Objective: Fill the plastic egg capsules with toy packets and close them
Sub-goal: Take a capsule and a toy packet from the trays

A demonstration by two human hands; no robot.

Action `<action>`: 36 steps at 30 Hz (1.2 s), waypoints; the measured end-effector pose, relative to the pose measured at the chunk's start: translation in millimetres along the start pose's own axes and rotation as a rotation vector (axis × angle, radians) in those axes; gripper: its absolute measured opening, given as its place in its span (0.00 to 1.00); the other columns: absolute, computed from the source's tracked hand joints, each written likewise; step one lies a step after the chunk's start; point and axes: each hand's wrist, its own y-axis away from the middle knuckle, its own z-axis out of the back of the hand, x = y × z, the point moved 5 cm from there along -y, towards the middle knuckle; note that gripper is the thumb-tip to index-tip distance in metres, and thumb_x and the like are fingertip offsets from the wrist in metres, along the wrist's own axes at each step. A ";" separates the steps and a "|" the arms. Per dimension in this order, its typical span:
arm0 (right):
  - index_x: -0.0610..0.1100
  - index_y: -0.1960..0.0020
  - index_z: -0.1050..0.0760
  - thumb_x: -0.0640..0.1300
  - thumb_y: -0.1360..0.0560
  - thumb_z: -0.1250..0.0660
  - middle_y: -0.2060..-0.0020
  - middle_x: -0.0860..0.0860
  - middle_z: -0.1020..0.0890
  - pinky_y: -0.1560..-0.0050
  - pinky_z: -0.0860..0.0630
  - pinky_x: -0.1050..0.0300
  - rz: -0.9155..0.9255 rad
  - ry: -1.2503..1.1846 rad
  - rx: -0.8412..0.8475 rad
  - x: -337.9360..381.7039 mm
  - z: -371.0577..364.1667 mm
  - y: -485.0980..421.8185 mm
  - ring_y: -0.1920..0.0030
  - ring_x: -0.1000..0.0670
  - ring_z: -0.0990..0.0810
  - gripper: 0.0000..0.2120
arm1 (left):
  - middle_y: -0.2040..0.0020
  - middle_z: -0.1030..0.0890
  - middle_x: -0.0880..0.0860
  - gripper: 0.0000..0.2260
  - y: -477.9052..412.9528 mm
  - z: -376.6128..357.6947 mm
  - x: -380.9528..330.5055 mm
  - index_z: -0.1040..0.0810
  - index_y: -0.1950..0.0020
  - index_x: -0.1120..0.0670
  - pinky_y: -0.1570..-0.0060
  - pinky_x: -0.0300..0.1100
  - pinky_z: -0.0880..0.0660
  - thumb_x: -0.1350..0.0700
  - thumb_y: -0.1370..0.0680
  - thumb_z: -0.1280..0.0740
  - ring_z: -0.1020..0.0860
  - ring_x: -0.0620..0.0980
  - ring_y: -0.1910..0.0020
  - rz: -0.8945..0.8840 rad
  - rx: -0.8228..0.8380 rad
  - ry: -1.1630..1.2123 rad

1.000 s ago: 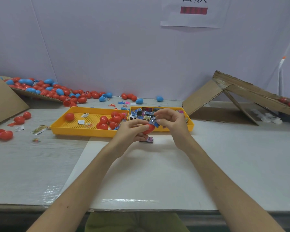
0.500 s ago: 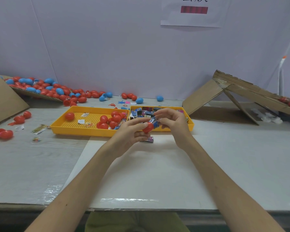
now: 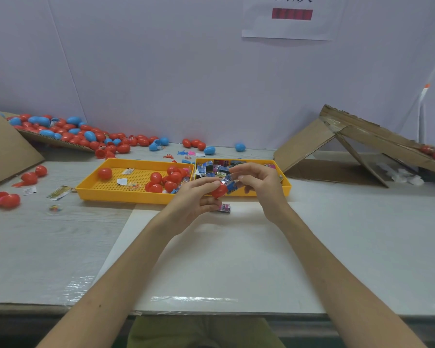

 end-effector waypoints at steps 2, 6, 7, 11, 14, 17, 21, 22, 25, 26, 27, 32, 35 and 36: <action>0.53 0.55 0.16 0.29 0.23 0.37 0.59 0.55 0.13 0.64 0.22 0.63 0.003 0.009 0.002 -1.0 -0.2 0.6 0.59 0.55 0.15 0.21 | 0.55 0.16 0.55 0.09 -0.1 0.4 0.9 0.18 0.41 0.54 0.56 0.40 0.18 0.56 0.20 0.30 0.16 0.50 0.60 -0.008 0.000 -0.028; 0.52 0.54 0.16 0.29 0.23 0.32 0.57 0.55 0.13 0.62 0.19 0.61 0.035 0.012 0.002 -1.1 -1.6 1.8 0.52 0.53 0.14 0.18 | 0.56 0.15 0.54 0.08 -0.6 2.4 -0.9 0.17 0.43 0.54 0.57 0.39 0.19 0.57 0.21 0.28 0.16 0.50 0.59 -0.056 -0.028 -0.045; 0.52 0.55 0.16 0.30 0.24 0.31 0.57 0.55 0.13 0.61 0.18 0.60 0.040 0.016 0.001 -1.6 -2.4 1.9 0.52 0.52 0.14 0.17 | 0.57 0.14 0.53 0.07 -0.8 3.1 -1.7 0.17 0.43 0.54 0.58 0.38 0.19 0.57 0.21 0.28 0.15 0.50 0.59 -0.070 -0.038 -0.054; 0.52 0.55 0.16 0.32 0.26 0.28 0.58 0.56 0.14 0.55 0.20 0.62 0.089 0.110 -0.001 -0.5 -4.5 1.5 0.52 0.54 0.15 0.15 | 0.57 0.14 0.53 0.08 -1.0 3.0 -3.6 0.17 0.43 0.55 0.58 0.38 0.20 0.58 0.22 0.27 0.16 0.49 0.58 -0.110 -0.057 -0.084; 0.55 0.56 0.16 0.35 0.26 0.26 0.57 0.57 0.14 0.53 0.22 0.66 0.105 0.173 0.000 1.5 -4.2 1.5 0.52 0.56 0.16 0.14 | 0.54 0.14 0.53 0.11 -0.6 2.3 -5.5 0.18 0.42 0.55 0.57 0.38 0.20 0.58 0.24 0.25 0.16 0.48 0.57 -0.137 -0.067 -0.107; 0.55 0.55 0.16 0.35 0.27 0.25 0.58 0.56 0.14 0.55 0.22 0.65 0.096 0.153 0.012 1.4 -5.3 1.7 0.55 0.56 0.16 0.14 | 0.50 0.15 0.54 0.12 -0.8 5.0 -8.0 0.17 0.43 0.54 0.55 0.40 0.19 0.59 0.26 0.24 0.16 0.50 0.52 -0.187 -0.111 -0.152; 0.53 0.53 0.17 0.36 0.27 0.24 0.60 0.53 0.14 0.56 0.19 0.58 0.084 0.115 0.016 0.9 -6.0 1.8 0.58 0.51 0.14 0.12 | 0.49 0.15 0.52 0.11 -1.3 7.3 -9.6 0.15 0.47 0.49 0.56 0.38 0.19 0.59 0.27 0.22 0.15 0.47 0.50 -0.238 -0.149 -0.198; 0.52 0.53 0.17 0.36 0.27 0.24 0.60 0.53 0.14 0.58 0.19 0.58 0.080 0.104 0.018 0.8 -5.7 1.8 0.60 0.50 0.14 0.11 | 0.49 0.16 0.51 0.11 -1.5 7.2 -9.6 0.16 0.47 0.48 0.57 0.37 0.20 0.58 0.28 0.22 0.15 0.46 0.51 -0.242 -0.154 -0.217; 0.50 0.51 0.17 0.37 0.27 0.24 0.62 0.51 0.14 0.59 0.18 0.57 0.097 0.103 0.005 2.0 -4.5 2.3 0.62 0.48 0.14 0.10 | 0.49 0.16 0.49 0.12 -2.2 6.8 -9.4 0.16 0.46 0.48 0.57 0.37 0.19 0.58 0.28 0.22 0.15 0.44 0.53 -0.249 -0.167 -0.259; 0.51 0.51 0.17 0.37 0.28 0.24 0.62 0.51 0.14 0.59 0.18 0.56 0.106 0.108 -0.005 2.9 -4.4 2.5 0.63 0.48 0.14 0.11 | 0.49 0.15 0.49 0.12 -2.1 6.8 -9.5 0.16 0.46 0.48 0.56 0.38 0.18 0.58 0.27 0.22 0.15 0.45 0.52 -0.251 -0.171 -0.269; 0.51 0.51 0.17 0.37 0.28 0.23 0.62 0.51 0.15 0.58 0.17 0.55 0.114 0.119 -0.010 3.7 -4.9 2.8 0.63 0.49 0.14 0.11 | 0.49 0.15 0.49 0.12 -1.9 6.7 -9.7 0.16 0.46 0.48 0.55 0.40 0.18 0.58 0.27 0.22 0.15 0.47 0.52 -0.252 -0.172 -0.277; 0.47 0.56 0.16 0.38 0.27 0.24 0.59 0.53 0.14 0.58 0.18 0.52 0.143 0.244 0.032 4.2 -10.6 3.4 0.62 0.49 0.16 0.05 | 0.48 0.16 0.50 0.12 -0.9 5.8 -10.8 0.16 0.44 0.49 0.52 0.42 0.17 0.58 0.26 0.23 0.16 0.49 0.50 -0.266 -0.167 -0.297; 0.47 0.56 0.17 0.38 0.26 0.25 0.58 0.52 0.15 0.58 0.18 0.55 0.140 0.258 0.023 3.9 -9.9 3.6 0.62 0.51 0.15 0.05 | 0.48 0.16 0.51 0.08 -0.2 5.4 -12.0 0.16 0.44 0.49 0.53 0.41 0.18 0.56 0.23 0.26 0.17 0.49 0.48 -0.288 -0.158 -0.274; 0.48 0.56 0.17 0.38 0.26 0.25 0.58 0.52 0.15 0.58 0.18 0.56 0.140 0.261 0.016 4.0 -9.0 3.5 0.62 0.51 0.15 0.05 | 0.49 0.16 0.51 0.08 0.3 5.5 -12.6 0.16 0.45 0.48 0.53 0.41 0.18 0.56 0.23 0.26 0.17 0.49 0.49 -0.296 -0.161 -0.273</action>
